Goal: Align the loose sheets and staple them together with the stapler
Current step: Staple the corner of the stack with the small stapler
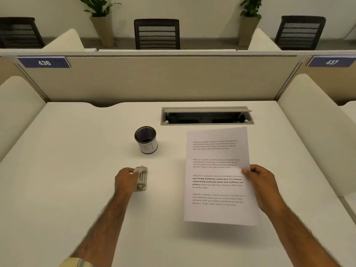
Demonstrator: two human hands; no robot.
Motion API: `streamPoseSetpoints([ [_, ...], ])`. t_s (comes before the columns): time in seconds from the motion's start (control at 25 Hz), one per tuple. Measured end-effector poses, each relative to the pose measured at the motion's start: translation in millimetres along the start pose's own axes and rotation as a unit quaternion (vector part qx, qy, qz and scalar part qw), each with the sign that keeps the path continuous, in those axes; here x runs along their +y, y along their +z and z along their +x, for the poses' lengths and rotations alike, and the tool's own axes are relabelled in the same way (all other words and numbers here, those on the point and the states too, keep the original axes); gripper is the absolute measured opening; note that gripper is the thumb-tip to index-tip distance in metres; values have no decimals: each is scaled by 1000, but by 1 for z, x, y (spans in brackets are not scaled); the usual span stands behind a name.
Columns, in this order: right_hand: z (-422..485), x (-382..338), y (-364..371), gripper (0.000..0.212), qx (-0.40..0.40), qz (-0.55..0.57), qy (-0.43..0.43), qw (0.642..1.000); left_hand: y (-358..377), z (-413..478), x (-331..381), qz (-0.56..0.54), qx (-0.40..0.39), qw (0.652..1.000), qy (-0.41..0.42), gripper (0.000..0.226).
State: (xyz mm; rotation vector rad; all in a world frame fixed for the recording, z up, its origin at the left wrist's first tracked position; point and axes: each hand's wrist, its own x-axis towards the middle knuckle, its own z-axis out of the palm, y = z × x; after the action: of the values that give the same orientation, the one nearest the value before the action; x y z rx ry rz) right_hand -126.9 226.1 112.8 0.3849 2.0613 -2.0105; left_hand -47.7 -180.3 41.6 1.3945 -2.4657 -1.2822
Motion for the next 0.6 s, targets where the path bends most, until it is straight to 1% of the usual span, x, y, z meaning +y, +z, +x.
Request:
streamPoseSetpoints([
  [0.12, 4, 1, -11, 8, 4, -5, -1, 1000, 5, 0, 5, -52, -7, 998, -25, 16],
  [0.2, 9, 0, -19, 7, 4, -6, -2, 1000, 9, -2, 11, -100, -19, 994, -42, 15],
  [0.4, 20, 3, -32, 6, -2, 6, 8, 1000, 39, -33, 44, -198, -86, 976, -32, 5],
  [0.52, 27, 6, -39, 8, -6, -1, 17, 1000, 67, -52, 61, -227, -115, 966, -36, 4],
  [0.6, 32, 9, -43, 10, -6, -7, 24, 1000, 84, -58, 67, -225, -124, 966, -37, 3],
])
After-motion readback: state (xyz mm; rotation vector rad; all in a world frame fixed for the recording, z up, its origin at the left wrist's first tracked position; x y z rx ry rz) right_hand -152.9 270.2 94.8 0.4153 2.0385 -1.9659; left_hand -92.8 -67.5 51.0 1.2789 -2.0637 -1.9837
